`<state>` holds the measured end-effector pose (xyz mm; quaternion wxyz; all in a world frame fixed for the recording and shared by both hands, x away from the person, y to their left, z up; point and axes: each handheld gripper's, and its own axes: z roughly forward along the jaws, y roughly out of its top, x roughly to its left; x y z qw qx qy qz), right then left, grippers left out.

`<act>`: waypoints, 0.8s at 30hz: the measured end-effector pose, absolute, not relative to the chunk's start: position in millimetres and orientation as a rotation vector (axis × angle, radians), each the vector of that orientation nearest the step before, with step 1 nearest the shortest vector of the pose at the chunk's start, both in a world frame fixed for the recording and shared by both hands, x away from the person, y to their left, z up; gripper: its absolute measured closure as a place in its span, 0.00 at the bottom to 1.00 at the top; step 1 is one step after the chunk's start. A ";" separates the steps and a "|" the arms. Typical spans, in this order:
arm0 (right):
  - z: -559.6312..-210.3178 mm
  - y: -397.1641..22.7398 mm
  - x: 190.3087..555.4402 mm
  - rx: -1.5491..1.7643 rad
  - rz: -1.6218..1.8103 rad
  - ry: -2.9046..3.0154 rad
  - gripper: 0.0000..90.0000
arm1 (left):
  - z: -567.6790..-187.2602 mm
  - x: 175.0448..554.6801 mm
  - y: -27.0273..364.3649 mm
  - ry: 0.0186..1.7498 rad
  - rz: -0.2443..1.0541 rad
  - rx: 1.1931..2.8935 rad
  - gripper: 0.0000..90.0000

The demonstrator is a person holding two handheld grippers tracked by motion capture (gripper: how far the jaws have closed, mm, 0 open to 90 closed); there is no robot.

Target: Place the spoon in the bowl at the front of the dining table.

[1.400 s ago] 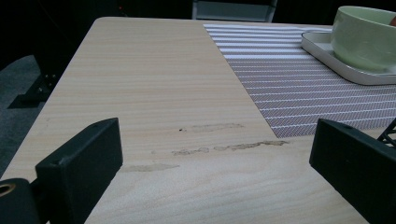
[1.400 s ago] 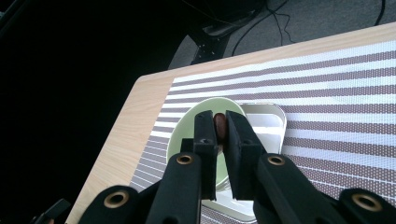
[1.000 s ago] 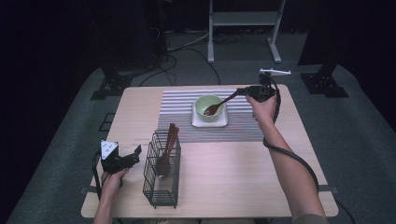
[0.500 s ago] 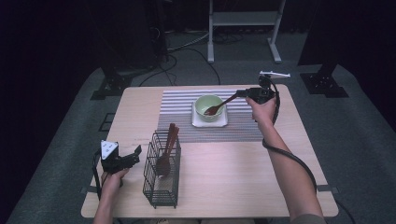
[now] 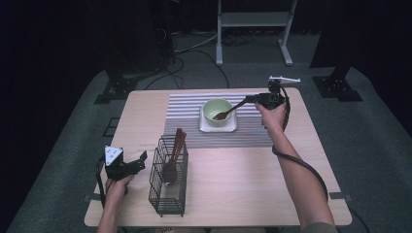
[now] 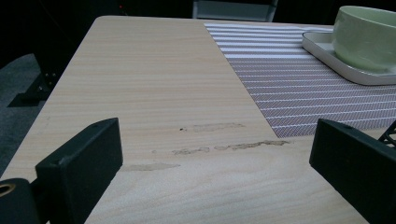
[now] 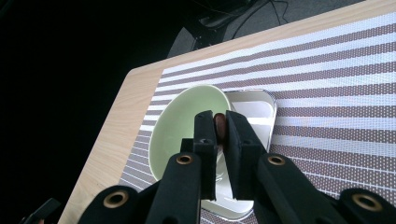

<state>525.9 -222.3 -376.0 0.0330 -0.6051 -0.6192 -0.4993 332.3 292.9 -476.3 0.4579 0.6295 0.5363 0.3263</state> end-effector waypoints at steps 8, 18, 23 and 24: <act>-381.4 -222.9 528.1 -1.862 -1.527 -1.895 0.91 | -476.4 332.3 292.8 1.319 0.805 1.550 0.02; -386.6 -220.2 533.7 -1.858 -1.526 -1.875 0.89 | -476.3 332.3 292.9 1.321 0.804 1.550 0.02; -391.0 -220.9 533.2 -1.854 -1.524 -1.857 0.87 | -476.3 332.0 292.9 1.318 0.808 1.552 0.02; -391.9 -221.0 533.0 -1.854 -1.523 -1.856 0.86 | -476.3 331.8 292.6 1.314 0.813 1.554 0.02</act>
